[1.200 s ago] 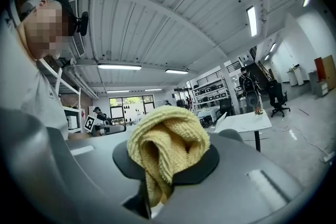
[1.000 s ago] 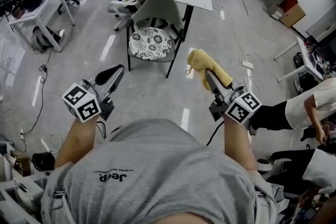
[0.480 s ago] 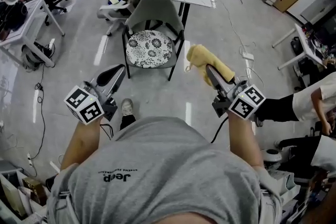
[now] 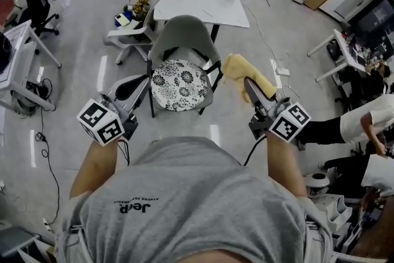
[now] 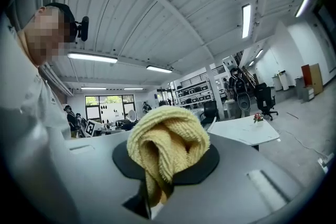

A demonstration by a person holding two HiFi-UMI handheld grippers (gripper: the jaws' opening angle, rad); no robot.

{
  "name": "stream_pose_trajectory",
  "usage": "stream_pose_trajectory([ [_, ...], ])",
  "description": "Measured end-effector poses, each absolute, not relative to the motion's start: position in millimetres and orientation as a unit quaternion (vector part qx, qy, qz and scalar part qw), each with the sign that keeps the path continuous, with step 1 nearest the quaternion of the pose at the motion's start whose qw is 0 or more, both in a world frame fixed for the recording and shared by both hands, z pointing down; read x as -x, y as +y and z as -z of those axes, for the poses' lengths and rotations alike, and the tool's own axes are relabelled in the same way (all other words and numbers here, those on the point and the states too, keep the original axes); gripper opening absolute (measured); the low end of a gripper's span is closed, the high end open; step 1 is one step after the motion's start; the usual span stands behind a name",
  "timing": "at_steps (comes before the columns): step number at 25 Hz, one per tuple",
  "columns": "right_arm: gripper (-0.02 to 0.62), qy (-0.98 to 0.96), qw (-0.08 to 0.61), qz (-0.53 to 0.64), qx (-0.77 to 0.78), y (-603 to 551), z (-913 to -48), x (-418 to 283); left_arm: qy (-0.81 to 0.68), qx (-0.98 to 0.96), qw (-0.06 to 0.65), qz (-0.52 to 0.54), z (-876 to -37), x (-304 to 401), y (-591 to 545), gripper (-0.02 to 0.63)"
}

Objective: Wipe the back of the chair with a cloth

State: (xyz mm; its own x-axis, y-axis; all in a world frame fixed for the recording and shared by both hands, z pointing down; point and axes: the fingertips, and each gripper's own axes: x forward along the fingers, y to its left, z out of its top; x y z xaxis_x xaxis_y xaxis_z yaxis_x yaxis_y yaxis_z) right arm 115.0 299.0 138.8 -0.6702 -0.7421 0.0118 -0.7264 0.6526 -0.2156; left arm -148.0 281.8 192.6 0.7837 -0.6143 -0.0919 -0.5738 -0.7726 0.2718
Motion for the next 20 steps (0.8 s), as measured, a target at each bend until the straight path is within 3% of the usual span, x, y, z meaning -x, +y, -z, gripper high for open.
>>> stream_pose_trajectory([
  [11, 0.061, 0.888, 0.028, 0.14, 0.437, 196, -159, -95, -0.303, -0.939, 0.145, 0.077, -210, 186, 175, 0.058],
  [20, 0.061, 0.893, 0.032, 0.169, 0.417, 135, -189, -155, -0.317, -0.933, 0.164, 0.048, -231, 122, 116, 0.058],
])
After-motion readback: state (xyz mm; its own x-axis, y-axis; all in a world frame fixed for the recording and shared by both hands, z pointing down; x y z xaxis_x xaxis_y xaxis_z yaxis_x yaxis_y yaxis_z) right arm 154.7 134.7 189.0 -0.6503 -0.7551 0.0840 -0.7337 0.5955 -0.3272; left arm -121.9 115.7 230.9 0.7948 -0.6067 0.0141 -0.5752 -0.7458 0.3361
